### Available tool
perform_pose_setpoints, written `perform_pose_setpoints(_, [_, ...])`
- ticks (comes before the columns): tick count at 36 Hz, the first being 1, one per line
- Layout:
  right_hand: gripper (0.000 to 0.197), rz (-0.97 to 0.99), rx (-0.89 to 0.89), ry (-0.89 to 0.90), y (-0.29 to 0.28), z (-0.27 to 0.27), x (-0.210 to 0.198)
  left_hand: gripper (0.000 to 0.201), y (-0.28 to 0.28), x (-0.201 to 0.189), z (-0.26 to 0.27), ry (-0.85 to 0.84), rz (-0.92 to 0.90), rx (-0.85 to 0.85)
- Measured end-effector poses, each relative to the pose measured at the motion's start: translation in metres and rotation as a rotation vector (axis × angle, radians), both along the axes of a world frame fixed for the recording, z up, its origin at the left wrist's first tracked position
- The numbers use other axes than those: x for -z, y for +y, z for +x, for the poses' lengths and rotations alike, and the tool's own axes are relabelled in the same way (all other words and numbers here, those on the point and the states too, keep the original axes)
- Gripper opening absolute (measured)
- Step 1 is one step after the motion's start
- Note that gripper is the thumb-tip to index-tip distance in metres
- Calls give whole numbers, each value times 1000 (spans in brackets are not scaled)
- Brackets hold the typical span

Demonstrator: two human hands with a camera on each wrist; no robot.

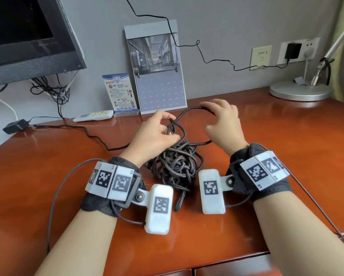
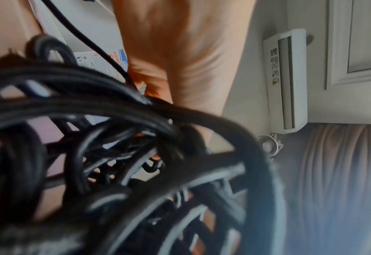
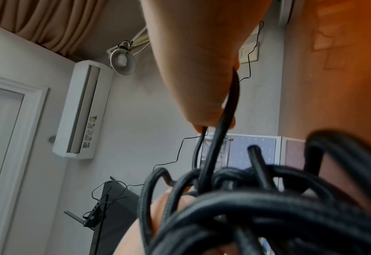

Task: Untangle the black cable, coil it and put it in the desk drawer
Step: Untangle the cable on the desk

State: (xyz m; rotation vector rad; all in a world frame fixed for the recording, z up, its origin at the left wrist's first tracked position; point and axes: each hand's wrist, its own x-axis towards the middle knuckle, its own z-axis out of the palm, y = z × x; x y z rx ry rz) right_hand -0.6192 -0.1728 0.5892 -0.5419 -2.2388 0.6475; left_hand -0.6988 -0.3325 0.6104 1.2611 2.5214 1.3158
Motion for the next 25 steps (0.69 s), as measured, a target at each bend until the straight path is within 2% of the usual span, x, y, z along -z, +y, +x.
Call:
perform_pose_setpoints(3, [57, 141, -125, -1, -4, -4, 1, 36, 0, 0, 1, -22, -1, 18])
perform_pose_setpoints(5, [51, 179, -135, -4, -5, -6, 1, 36, 0, 0, 1, -32, 0, 29])
perform_pose_setpoints(9, [27, 99, -97, 61, -4, -5, 1, 36, -1, -1, 2, -81, -16, 85])
perform_pose_setpoints(11, [13, -6, -107, 106, -6, -6, 1, 35, -1, -1, 3, -98, -30, 109])
perform_pose_setpoints(16, [28, -254, -124, 191, -11, -5, -2, 33, -2, -2, 0, -56, -44, 52])
perform_pose_setpoints(18, [29, -430, -96, 302, -5, -3, -3, 32, -4, -2, -3, -31, -47, 1])
perform_pose_setpoints(23, [9, -1016, 43, 517, 10, 4, -5, 29, -10, -2, -16, -51, 0, -96])
perform_pose_setpoints(25, [9, -1106, 76, 536, 12, 5, -5, 28, -10, -1, -18, -65, 18, -108])
